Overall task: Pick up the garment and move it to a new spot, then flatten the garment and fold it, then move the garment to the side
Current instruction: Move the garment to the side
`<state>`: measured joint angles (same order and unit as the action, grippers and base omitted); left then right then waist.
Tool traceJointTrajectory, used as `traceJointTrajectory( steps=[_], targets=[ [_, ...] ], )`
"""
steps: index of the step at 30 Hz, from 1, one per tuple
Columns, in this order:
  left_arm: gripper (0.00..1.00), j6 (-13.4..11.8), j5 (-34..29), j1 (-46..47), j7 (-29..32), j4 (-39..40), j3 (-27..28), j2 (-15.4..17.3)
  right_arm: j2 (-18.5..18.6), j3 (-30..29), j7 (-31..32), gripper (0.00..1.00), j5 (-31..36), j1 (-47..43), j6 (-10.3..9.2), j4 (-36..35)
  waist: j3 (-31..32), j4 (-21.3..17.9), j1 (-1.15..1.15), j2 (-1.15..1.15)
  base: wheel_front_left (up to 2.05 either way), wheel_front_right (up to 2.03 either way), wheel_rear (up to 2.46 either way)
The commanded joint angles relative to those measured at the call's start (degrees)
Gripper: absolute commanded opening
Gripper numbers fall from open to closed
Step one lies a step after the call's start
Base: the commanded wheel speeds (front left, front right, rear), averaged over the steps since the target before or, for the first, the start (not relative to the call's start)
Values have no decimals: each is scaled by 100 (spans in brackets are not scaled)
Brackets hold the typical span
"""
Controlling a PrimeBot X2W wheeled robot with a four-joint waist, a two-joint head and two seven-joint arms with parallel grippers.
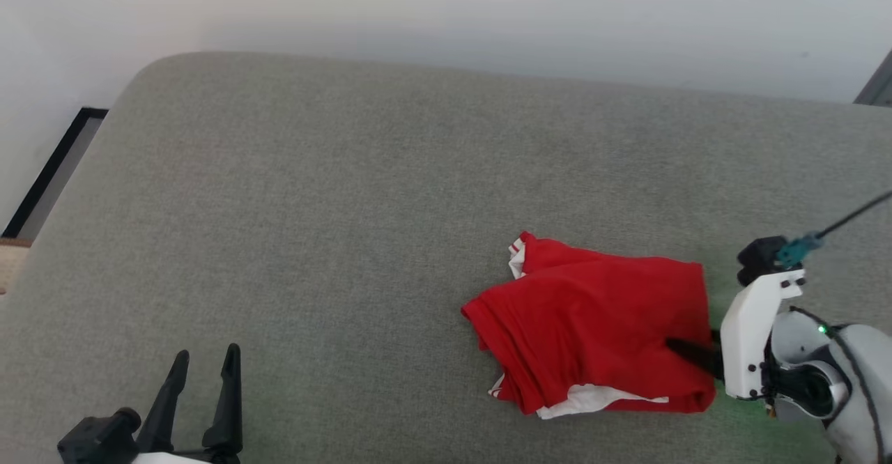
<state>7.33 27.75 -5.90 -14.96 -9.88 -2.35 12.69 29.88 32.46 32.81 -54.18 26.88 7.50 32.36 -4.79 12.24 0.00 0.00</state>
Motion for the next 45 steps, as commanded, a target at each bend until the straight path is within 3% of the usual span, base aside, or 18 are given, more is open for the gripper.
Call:
traceJointTrajectory(
  steps=[1, 9, 10, 11, 21, 33, 45],
  targets=[
    [100, 18, 31, 88, -28, -19, -10, -1, -67, 81, 248, 100, -18, 98, -3, 143, -65, 57, 0, 0, 0, 0, 0],
    [100, 18, 83, 247, -28, -85, -65, -51, -612, 320, 1067, 100, -97, 287, -2, 920, -206, 111, 0, 0, 0, 0, 0],
    [100, 18, 90, 261, -28, -94, -77, -52, -648, 398, 1106, 24, -88, 302, -2, 885, -219, 116, 0, 0, 0, 0, 0],
    [100, 18, 95, 266, -28, -100, -80, -55, -661, 420, 1105, 0, -112, 324, 0, 858, -231, 117, 0, 0, 0, 0, 0],
    [100, 18, 137, 378, -28, -10, 32, 9, -203, 295, 747, 0, -92, 785, -11, 436, -328, -49, 0, 0, 0, 0, 0],
    [100, 18, -24, 666, -28, 196, -136, 92, 600, 140, 266, 0, 335, 1047, -8, -77, -455, -652, 0, 0, 0, 0, 0],
    [100, 18, -141, 1250, -27, 232, -566, 171, 943, -307, -386, 0, 1149, 1669, -8, 502, -717, -1425, 0, 0, 0, 0, 0]
  ],
)
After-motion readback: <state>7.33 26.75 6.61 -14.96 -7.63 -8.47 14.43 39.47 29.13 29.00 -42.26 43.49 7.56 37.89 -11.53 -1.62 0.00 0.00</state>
